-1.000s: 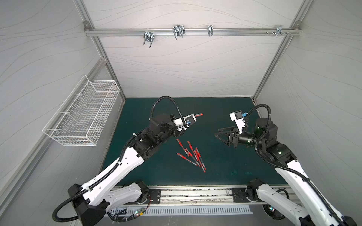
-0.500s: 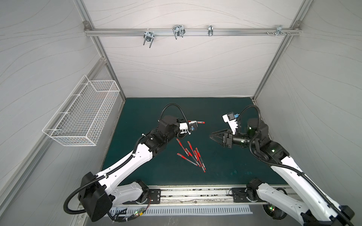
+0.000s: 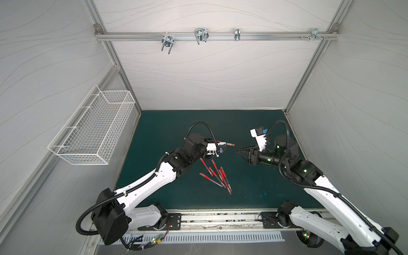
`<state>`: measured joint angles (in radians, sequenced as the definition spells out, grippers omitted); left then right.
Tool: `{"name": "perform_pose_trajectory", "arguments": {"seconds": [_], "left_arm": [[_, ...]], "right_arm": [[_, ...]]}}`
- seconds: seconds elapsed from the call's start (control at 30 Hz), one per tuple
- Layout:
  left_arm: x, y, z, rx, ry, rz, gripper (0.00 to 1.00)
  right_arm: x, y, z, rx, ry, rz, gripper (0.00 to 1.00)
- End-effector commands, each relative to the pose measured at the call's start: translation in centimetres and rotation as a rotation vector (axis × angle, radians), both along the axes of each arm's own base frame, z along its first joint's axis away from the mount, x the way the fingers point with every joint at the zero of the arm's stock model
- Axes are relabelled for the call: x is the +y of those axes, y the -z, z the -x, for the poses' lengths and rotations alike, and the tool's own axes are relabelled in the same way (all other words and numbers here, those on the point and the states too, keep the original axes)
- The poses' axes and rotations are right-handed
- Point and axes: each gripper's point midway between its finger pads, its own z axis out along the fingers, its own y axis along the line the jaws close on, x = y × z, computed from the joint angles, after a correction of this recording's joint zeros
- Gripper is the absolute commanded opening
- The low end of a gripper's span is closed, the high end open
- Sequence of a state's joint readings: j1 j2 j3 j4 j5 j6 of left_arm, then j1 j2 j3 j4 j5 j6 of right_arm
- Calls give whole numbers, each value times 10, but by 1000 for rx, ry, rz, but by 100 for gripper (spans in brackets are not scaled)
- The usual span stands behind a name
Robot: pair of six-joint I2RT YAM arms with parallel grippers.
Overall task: Remove pen caps from pens
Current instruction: Rotate the pen.
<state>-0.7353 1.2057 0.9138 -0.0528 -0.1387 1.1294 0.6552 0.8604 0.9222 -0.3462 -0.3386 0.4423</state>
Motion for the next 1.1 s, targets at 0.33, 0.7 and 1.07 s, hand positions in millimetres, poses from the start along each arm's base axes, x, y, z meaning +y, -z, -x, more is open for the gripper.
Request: {"name": "perform_pose_trajectory", "arguments": {"seconds": [0.33,0.7,1.07], "left_arm": [[-12,7,3,-13,31,-53,0],[-15,9,6,-6,45,-64,0],[-18,12,10,-2,61,-78,0]], "right_arm": [[9,5,0,-5,-5,8,36],[17,11,-4,-48,31,86,31],[23,16,-8,-63,45,125,27]]}}
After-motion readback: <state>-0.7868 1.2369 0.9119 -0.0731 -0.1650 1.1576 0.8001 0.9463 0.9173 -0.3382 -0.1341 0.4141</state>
